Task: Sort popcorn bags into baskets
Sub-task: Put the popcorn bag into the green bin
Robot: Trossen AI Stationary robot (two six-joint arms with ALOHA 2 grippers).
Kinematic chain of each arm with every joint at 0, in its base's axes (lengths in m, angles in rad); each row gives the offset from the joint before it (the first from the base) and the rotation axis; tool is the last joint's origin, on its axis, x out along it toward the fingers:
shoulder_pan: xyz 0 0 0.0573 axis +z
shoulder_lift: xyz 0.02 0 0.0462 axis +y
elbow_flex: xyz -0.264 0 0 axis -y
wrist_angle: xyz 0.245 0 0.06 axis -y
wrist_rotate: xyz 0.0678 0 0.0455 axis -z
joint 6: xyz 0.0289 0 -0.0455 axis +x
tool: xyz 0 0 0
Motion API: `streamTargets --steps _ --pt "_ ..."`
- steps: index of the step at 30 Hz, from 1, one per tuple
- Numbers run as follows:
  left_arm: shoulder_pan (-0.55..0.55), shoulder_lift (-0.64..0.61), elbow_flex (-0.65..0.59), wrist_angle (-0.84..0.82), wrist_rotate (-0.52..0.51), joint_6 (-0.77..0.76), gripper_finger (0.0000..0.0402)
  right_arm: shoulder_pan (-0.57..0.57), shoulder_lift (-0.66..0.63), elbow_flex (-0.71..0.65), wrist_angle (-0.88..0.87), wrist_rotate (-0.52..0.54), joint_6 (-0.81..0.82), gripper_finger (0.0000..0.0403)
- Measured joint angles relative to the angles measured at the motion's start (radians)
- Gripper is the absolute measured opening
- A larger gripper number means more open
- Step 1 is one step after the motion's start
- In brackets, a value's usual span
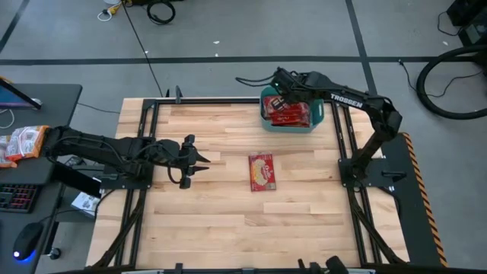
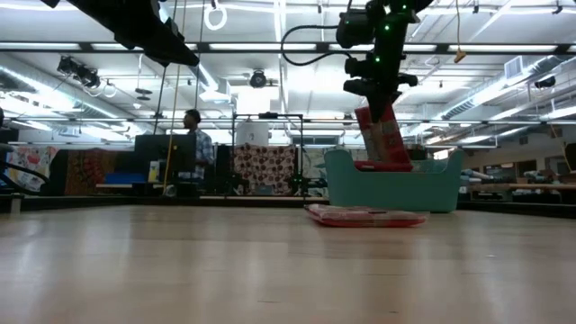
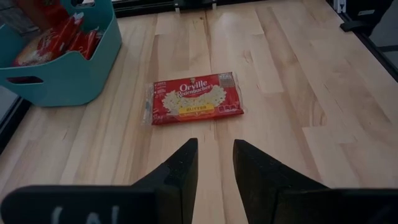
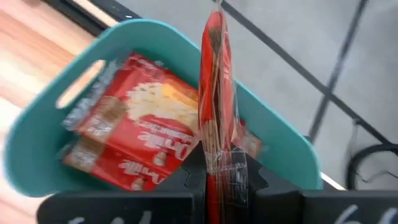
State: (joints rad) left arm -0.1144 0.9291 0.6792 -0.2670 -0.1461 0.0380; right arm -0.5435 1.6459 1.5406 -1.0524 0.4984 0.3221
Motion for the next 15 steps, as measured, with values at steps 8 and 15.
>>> streamTargets --steps 8,15 --pt "0.000 0.000 0.000 -0.002 0.001 0.000 0.0107 -0.004 0.048 0.000 0.029 -0.032 -0.016 0.0076" --pt "0.000 0.000 0.000 -0.005 0.000 0.000 0.0107 -0.008 0.074 0.000 0.069 -0.104 -0.030 0.0124"
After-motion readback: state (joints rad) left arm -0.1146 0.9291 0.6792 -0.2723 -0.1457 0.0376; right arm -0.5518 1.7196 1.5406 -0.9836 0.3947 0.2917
